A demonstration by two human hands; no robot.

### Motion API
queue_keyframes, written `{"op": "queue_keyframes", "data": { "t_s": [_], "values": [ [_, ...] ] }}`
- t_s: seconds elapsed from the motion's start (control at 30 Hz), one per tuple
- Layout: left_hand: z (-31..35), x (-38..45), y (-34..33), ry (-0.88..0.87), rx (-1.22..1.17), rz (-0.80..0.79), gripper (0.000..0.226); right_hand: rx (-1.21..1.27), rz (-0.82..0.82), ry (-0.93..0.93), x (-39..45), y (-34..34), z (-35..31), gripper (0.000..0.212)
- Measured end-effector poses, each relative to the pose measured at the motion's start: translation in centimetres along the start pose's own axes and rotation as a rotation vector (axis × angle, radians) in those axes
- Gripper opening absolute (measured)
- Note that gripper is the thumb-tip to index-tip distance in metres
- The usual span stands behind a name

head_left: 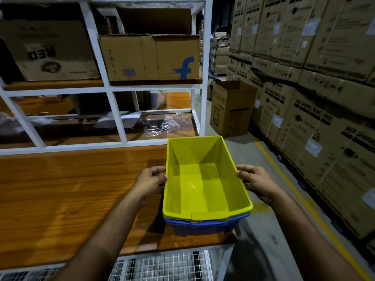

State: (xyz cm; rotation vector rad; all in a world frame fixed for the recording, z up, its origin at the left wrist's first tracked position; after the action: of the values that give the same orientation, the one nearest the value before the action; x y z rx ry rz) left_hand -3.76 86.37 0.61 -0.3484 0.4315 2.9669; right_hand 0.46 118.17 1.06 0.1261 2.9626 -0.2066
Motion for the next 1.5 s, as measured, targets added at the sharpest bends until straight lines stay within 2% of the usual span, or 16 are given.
{"op": "queue_keyframes", "data": {
  "t_s": [0.43,0.83,0.93,1.03,1.13,1.3,1.4,1.5],
  "values": [
    [0.1,-1.0,-0.3,0.000,0.004,0.025,0.027,-0.071,0.019,0.059,0.2,0.6,0.3,0.020],
    [-0.6,-2.1,-0.9,0.039,-0.046,0.032,0.018,-0.035,0.065,-0.047,0.3,2.7,6.4,0.025],
    [-0.4,-2.5,-1.1,0.041,-0.041,0.053,0.017,-0.115,0.076,-0.068,0.3,3.4,9.3,0.024],
    [-0.3,-2.9,-1.3,0.038,-0.019,0.061,0.018,-0.260,0.036,-0.104,0.3,3.9,12.4,0.031],
    [-0.2,-3.2,-1.4,0.042,-0.018,0.080,0.018,-0.343,-0.010,-0.109,0.5,4.1,14.7,0.027],
    [-0.2,-4.2,-1.1,0.049,-0.010,0.119,0.018,-0.262,0.009,-0.035,0.8,4.1,12.3,0.024],
    [0.2,-5.3,-0.6,0.018,0.010,0.149,0.023,-0.221,0.049,0.056,1.0,5.5,10.1,0.040],
    [0.7,-6.8,0.9,-0.025,0.078,0.229,0.022,-0.299,0.113,0.201,-1.2,3.9,4.2,0.037]
  ]
}}
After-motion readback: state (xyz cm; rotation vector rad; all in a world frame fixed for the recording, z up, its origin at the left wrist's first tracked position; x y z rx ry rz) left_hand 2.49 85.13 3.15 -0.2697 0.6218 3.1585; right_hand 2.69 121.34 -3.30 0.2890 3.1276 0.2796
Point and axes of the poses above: each hand's wrist, its own x-axis towards the middle knuckle, its own y-axis out of the back of the hand, z = x × y, the point moved 6 cm from there along x, towards the middle knuckle, and after that the axes turned 6 degrees about x, right-handed, at the moved point
